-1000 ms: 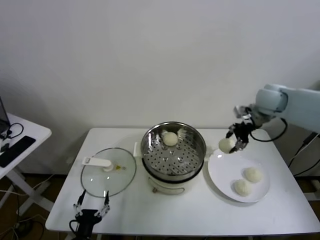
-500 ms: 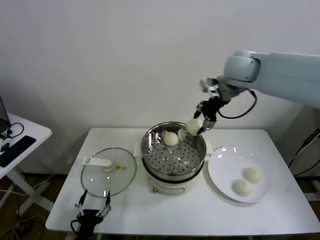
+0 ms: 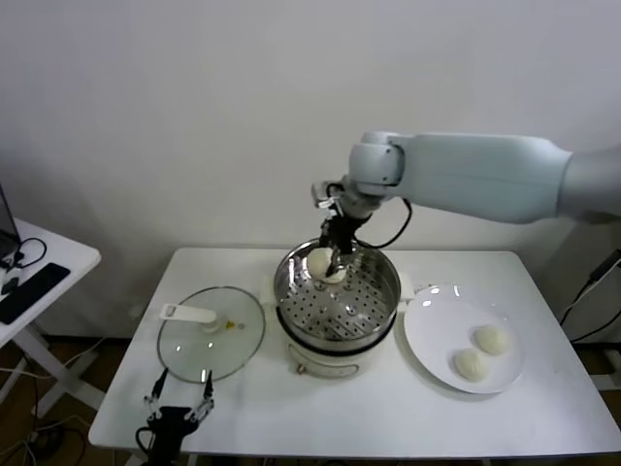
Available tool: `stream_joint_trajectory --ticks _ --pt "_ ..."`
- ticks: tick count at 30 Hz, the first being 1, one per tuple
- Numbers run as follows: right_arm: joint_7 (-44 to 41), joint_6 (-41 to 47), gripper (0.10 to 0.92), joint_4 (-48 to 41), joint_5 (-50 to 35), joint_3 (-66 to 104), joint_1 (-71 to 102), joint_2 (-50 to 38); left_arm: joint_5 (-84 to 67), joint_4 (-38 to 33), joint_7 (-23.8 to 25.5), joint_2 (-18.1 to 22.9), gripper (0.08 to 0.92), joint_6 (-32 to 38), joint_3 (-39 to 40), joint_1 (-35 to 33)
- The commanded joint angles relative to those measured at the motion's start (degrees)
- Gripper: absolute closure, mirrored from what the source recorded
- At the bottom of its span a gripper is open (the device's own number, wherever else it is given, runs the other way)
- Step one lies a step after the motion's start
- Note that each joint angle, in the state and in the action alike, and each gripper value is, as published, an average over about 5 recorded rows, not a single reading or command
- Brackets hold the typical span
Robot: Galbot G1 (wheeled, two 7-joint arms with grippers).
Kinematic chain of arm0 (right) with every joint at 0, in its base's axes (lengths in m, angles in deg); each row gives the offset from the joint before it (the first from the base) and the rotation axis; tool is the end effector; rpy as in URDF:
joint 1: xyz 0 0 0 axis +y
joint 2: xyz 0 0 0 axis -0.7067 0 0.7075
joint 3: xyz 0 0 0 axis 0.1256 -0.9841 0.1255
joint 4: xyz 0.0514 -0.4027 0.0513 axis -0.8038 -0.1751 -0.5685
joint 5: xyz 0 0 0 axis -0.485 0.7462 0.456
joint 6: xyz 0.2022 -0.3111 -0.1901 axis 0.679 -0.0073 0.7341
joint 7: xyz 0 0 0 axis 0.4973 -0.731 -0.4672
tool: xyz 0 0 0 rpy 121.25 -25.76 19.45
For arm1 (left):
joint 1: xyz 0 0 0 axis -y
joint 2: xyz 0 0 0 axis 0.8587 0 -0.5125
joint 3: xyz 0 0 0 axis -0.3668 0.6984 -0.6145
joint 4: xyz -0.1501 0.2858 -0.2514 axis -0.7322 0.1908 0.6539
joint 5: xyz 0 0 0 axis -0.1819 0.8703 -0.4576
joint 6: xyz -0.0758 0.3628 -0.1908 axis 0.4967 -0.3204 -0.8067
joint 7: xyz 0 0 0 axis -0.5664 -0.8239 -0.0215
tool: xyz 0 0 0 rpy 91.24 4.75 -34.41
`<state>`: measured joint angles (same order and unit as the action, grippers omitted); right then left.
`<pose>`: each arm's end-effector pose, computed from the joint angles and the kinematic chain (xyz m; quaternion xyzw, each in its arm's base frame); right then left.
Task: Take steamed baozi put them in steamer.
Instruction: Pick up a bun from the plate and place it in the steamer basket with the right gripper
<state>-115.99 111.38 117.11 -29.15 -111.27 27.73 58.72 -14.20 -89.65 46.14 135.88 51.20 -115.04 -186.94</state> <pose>0.6424 0.1357 -0.0163 0.5727 -0.5258 0.5396 0.3231 0.1340 0.0655 -0.4698 0.0155 -0.9950 -0.0724 0.0666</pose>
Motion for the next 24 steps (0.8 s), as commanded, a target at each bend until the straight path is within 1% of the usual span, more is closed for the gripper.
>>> stream_joint_trajectory --ticks 1,10,24 --pt "2.06 1.29 0.385 -3.75 4.91 2.30 9.24 5.22 0.14 0.48 -0.16 0.10 0.177 0.31 -0.14 -0.06" --pt "2.23 1.09 0.380 -4.18 7.31 2.29 11.41 5.10 0.32 0.85 -0.32 0.25 0.177 0.77 -0.22 -0.03" --pt "2.07 -0.65 0.381 -7.55 8.71 2.86 12.46 7.01 0.30 0.84 -0.61 0.22 0.177 1.30 -0.37 0.09"
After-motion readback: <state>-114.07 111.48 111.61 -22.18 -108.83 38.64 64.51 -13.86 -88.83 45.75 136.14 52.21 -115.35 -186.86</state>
